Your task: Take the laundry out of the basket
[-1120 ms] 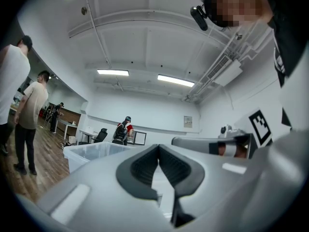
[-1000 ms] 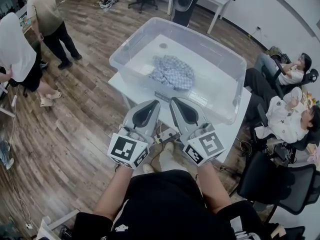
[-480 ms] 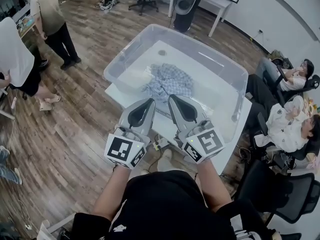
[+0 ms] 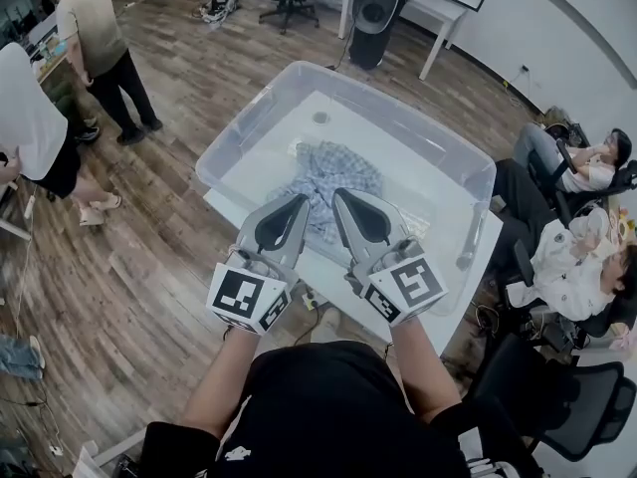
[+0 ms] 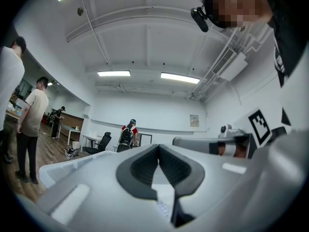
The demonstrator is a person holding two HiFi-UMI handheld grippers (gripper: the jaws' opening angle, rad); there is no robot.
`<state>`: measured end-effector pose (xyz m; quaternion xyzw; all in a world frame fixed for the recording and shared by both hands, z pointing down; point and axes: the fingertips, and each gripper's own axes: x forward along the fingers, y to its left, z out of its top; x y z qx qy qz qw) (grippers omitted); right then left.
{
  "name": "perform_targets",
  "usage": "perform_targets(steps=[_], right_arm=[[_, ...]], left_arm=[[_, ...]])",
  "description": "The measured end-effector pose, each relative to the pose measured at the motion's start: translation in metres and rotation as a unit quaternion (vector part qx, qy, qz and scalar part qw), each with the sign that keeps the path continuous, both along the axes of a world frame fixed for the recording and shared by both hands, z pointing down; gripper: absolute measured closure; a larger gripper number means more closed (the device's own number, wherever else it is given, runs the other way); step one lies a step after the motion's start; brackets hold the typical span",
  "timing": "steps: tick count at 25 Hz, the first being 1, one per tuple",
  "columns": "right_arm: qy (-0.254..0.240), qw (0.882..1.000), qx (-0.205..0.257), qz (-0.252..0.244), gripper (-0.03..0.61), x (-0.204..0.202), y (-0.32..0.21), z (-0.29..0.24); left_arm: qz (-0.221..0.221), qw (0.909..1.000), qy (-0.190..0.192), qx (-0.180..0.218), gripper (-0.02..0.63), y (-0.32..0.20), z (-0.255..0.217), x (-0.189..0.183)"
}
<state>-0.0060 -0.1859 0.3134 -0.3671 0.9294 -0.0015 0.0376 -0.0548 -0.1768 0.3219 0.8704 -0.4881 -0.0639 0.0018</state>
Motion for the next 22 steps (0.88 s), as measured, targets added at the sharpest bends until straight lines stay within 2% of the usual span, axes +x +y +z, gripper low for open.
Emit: perform_targets(steps=[9,15,22], right_arm=[[0.009,1.000,-0.003,-0.019,0.578,0.018,-0.031,0.004],[0.015,0.999,0.001,-0.043,0.578,0.024,-0.051,0.002],[0.017,0.997,-0.019,-0.067,0.578,0.036,-0.059,0.016]], left_arm=[[-0.012,0.9999,-0.007,-0.002,0.606,-0.027,0.001,0.019],[-0.038,0.9993,-0.007,-0.001,0.604,-0.043,0.000,0.019],[-0.057,0.9979,-0.032,-0.002,0.604,-0.053,0.002,0.030]])
